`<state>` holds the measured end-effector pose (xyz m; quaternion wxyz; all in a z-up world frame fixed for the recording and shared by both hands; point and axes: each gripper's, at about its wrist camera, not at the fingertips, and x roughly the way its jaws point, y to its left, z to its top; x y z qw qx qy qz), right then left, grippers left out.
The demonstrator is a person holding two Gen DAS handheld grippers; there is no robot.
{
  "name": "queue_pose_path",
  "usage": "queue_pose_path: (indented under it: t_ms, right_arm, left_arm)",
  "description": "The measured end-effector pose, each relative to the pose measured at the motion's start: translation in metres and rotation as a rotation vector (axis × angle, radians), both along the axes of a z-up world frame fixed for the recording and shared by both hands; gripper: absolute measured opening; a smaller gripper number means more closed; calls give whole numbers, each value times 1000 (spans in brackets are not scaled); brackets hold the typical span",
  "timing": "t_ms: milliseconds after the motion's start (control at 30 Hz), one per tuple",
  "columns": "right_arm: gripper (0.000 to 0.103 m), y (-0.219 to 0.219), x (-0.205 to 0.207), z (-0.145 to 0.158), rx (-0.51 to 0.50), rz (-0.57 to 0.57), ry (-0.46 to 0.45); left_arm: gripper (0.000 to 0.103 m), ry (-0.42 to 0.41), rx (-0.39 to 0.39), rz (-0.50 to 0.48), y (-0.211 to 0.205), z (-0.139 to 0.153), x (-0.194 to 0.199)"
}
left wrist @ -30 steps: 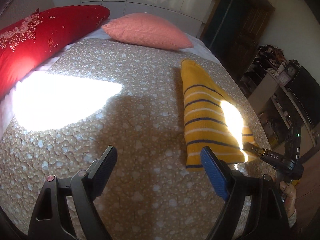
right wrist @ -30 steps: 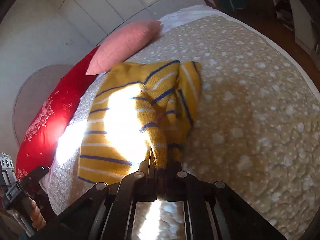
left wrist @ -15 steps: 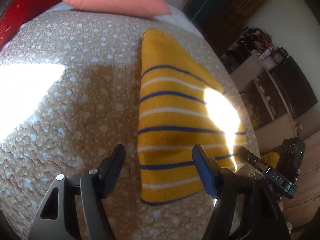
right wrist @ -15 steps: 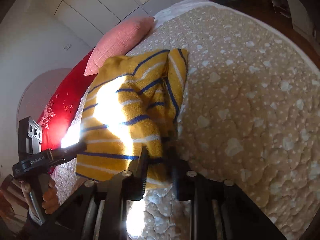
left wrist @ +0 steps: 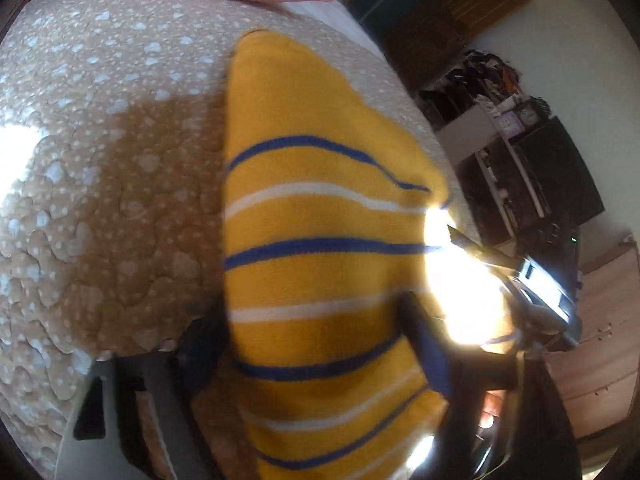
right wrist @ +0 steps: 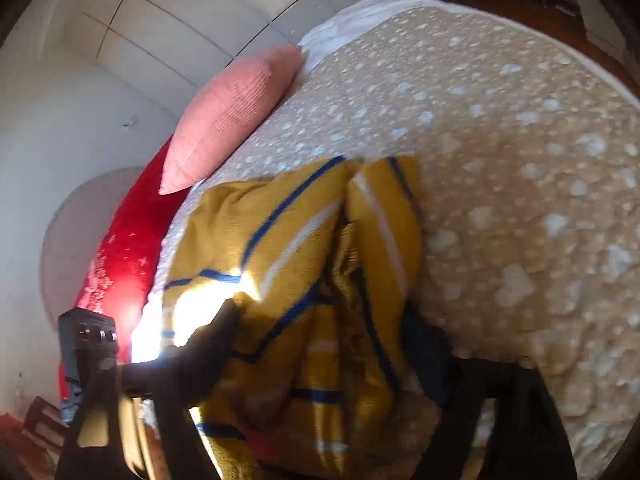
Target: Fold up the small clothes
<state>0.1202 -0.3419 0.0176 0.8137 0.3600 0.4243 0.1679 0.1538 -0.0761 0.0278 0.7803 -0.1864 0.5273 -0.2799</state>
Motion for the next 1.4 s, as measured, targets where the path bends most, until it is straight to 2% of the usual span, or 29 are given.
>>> queue_pose_path:
  t_ms: [67, 100, 200, 267, 333, 400, 433, 500, 600, 700, 800, 900, 933, 967, 1033, 1100, 1133, 1167, 1200, 1233, 1267, 1300, 1400]
  right_arm:
    - [48, 9, 1, 9, 32, 7, -33]
    - [45, 14, 0, 17, 50, 19, -62]
    - [43, 26, -5, 44, 85, 42, -162]
    - [44, 31, -7, 52, 59, 29, -198]
    - [50, 33, -6, 44, -27, -5, -164]
    - [51, 36, -3, 26, -218, -56, -56]
    - [52, 36, -6, 17, -272, -53, -27]
    - [56, 28, -19, 11, -242, -64, -33]
    - [57, 16, -41, 32, -252, -138, -76]
    - [57, 18, -67, 65, -199, -129, -194]
    - [57, 44, -79, 85, -110, -11, -283]
    - [58, 81, -74, 78, -47, 137, -278]
    - [58, 88, -70, 69, -41, 146, -252]
    - [59, 89, -65, 57, -48, 120, -209]
    - [55, 74, -62, 26, -56, -14, -107]
    - [26, 45, -73, -4, 111, -132, -56]
    - [25, 33, -83, -12, 169, -176, -44]
    - [25, 25, -96, -14, 183, -206, -43]
    - [30, 21, -110, -11, 152, -229, -39]
    - [42, 17, -126, -6, 91, -251, -26]
    - [66, 15, -142, -1, 48, -270, -30]
    - [72, 15, -159, 4, 35, -280, -56]
    - [72, 18, -206, 19, -28, -263, -90]
  left_arm:
    - [57, -23, -2, 0, 4, 18, -4]
    - [56, -39, 1, -3, 7, 27, -6]
    - [56, -101, 40, 13, 16, 55, -10]
    - [60, -125, 105, 31, 20, 62, -13]
    - [68, -114, 207, 63, 20, 56, -16]
    - [69, -91, 306, 74, 20, 41, -23]
    - [69, -74, 329, 64, 22, 33, -28]
    - [72, -46, 298, 63, 34, 22, -41]
    - [72, -74, 275, 100, 51, 31, -66]
    - [75, -179, 301, 168, 68, 52, -101]
    - [79, -287, 360, 264, 79, 71, -141]
    - [81, -446, 460, 346, 82, 96, -186]
    - [86, -512, 501, 376, 81, 105, -202]
    - [94, -575, 540, 405, 81, 114, -217]
    - [103, -689, 594, 482, 84, 131, -248]
    - [103, -788, 598, 558, 93, 147, -277]
    - [103, -826, 587, 575, 97, 153, -291]
    - [103, -852, 582, 587, 100, 158, -300]
    - [103, -869, 588, 599, 101, 163, -308]
    - [103, -886, 592, 601, 102, 167, -316]
    - [103, -901, 592, 599, 102, 171, -320]
    - [103, -910, 596, 603, 101, 174, -325]
    - [103, -925, 588, 604, 89, 181, -336]
